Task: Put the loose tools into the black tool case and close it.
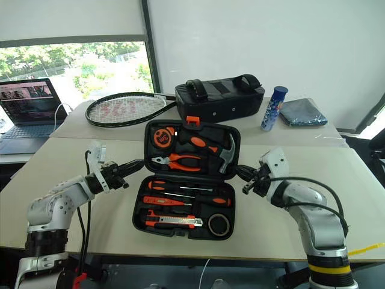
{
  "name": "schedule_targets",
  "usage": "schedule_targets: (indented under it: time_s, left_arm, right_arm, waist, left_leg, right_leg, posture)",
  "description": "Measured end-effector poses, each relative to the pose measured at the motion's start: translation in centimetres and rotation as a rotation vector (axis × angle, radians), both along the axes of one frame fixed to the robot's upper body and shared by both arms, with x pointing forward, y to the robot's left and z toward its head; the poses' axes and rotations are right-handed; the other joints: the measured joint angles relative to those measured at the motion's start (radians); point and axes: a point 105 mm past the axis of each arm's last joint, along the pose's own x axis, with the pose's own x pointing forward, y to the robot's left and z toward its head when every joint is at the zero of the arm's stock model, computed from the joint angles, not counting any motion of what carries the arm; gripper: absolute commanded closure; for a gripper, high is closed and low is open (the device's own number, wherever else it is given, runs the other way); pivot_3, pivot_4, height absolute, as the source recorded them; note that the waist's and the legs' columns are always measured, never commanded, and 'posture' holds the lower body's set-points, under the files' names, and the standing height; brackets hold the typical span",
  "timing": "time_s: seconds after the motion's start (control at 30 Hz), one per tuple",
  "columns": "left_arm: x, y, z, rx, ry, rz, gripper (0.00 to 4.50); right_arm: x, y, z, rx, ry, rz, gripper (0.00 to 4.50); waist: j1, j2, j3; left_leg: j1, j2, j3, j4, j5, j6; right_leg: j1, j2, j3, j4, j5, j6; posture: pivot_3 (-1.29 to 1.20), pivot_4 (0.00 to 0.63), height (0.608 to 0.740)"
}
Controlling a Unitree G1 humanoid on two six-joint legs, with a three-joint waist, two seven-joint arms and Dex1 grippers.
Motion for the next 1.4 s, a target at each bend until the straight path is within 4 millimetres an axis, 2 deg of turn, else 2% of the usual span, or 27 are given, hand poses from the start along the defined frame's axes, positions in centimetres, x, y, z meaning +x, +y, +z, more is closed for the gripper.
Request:
schedule_targets:
  time_s: [0.2, 0.43, 0.6, 0.63, 0.7, 0.73, 0.93, 0.97, 1.0, 1.07, 1.3, 1.4]
  left_arm:
    - [-1.0, 0.4, -1.7, 0.084, -0.105, 0.0, 4.48]
    - [-1.6, 0.6, -2.5, 0.186, -0.227, -0.013, 4.48]
    - [-3.0, 0.6, -3.9, 0.266, -0.254, -0.081, 4.48]
    - [-3.1, 0.7, -3.9, 0.275, -0.259, -0.089, 4.15]
    - [-3.7, 0.9, -4.0, 0.337, -0.287, -0.132, 3.6]
    - [-3.9, 0.9, -4.0, 0.369, -0.304, -0.16, 3.17]
    - [-4.2, 0.6, -3.9, 0.395, -0.387, -0.187, 0.96]
    - [-4.2, 0.6, -4.0, 0.397, -0.394, -0.188, 0.77]
    - [-4.3, 0.6, -4.1, 0.404, -0.398, -0.194, 0.32]
    - [-4.4, 0.5, -4.3, 0.415, -0.401, -0.21, 0.0]
    - [-5.4, 1.1, -4.6, 0.512, -0.454, -0.301, 0.0]
    - [-6.2, 1.1, -5.9, 0.558, -0.443, -0.351, 0.0]
  right_arm:
    - [-1.6, 0.4, -2.0, -0.179, -0.171, 0.065, 4.45]
    - [-3.2, 0.4, -2.7, -0.366, -0.392, 0.161, 4.45]
    - [-3.9, -0.2, -4.1, -0.444, -0.425, 0.19, 4.45]
    - [-3.9, -0.2, -4.2, -0.444, -0.426, 0.191, 4.48]
    - [-4.1, -0.1, -4.2, -0.443, -0.437, 0.194, 3.65]
    - [-4.2, -0.2, -4.4, -0.46, -0.438, 0.203, 3.36]
    - [-5.1, 0.2, -5.3, -0.517, -0.463, 0.267, 1.28]
    - [-5.3, 0.3, -5.2, -0.528, -0.482, 0.278, 1.02]
    - [-5.5, 0.3, -5.2, -0.548, -0.506, 0.294, 0.65]
    - [-5.7, 0.3, -5.2, -0.568, -0.529, 0.312, 0.04]
    - [-6.7, -0.1, -5.2, -0.633, -0.629, 0.372, 0.04]
    - [-7.2, -0.1, -5.3, -0.65, -0.672, 0.405, 0.04]
  waist:
    - [0.0, 0.0, 0.0]
    - [-0.001, 0.0, 0.0]
    - [0.0, 0.0, 0.0]
    - [0.0, 0.0, 0.0]
    - [-0.001, 0.0, 0.0]
    - [-0.001, 0.0, 0.0]
    - [0.0, 0.0, 0.0]
    - [-0.002, 0.0, 0.0]
    - [-0.003, 0.0, 0.0]
    - [-0.003, 0.0, 0.0]
    - [-0.003, 0.0, 0.0]
    - [0.001, 0.0, 0.0]
  left_leg:
    - [0.001, 0.0, 0.0, 0.001, 0.0, 0.0]
    - [0.006, 0.0, 0.001, 0.001, 0.001, -0.001]
    - [0.006, 0.0, 0.001, 0.001, 0.001, -0.001]
    - [0.006, 0.0, 0.001, 0.001, 0.001, -0.001]
    - [0.008, 0.001, 0.002, 0.001, 0.001, -0.001]
    - [0.009, 0.001, 0.002, 0.001, 0.001, -0.001]
    - [0.02, 0.001, 0.003, 0.001, 0.001, -0.001]
    - [0.021, 0.001, 0.003, 0.001, 0.001, 0.0]
    - [0.023, 0.001, 0.003, 0.001, 0.001, 0.0]
    - [0.024, 0.001, 0.003, 0.001, 0.002, 0.001]
    - [0.025, 0.002, 0.004, 0.001, 0.002, 0.001]
    - [0.024, 0.002, 0.004, 0.001, 0.002, 0.001]
  right_leg:
    - [0.001, 0.0, 0.0, 0.0, 0.0, 0.0]
    - [0.004, 0.0, 0.001, 0.001, 0.0, 0.0]
    - [0.005, 0.0, 0.001, 0.001, 0.0, 0.0]
    - [0.005, 0.0, 0.001, 0.001, 0.0, 0.0]
    - [0.006, 0.001, 0.002, 0.001, 0.0, 0.0]
    - [0.007, 0.001, 0.002, 0.001, 0.0, -0.001]
    - [0.017, 0.001, 0.002, 0.001, -0.004, 0.006]
    - [0.018, 0.001, 0.002, 0.001, -0.004, 0.005]
    - [0.019, 0.001, 0.002, 0.001, -0.004, 0.005]
    - [0.02, 0.002, 0.002, 0.002, -0.004, 0.005]
    - [0.02, 0.002, 0.003, 0.002, -0.004, 0.003]
    - [0.02, 0.002, 0.004, 0.001, -0.004, 0.003]
  posture:
    - [0.0, 0.15, 0.74]
    - [0.0, 0.15, 0.74]
    - [0.0, 0.15, 0.74]
    - [0.0, 0.15, 0.74]
    - [0.0, 0.15, 0.74]
    - [0.0, 0.15, 0.74]
    - [0.0, 0.15, 0.74]
    - [0.0, 0.15, 0.74]
    - [0.0, 0.15, 0.74]
    - [0.0, 0.15, 0.74]
    - [0.0, 0.15, 0.74]
    - [0.0, 0.15, 0.74]
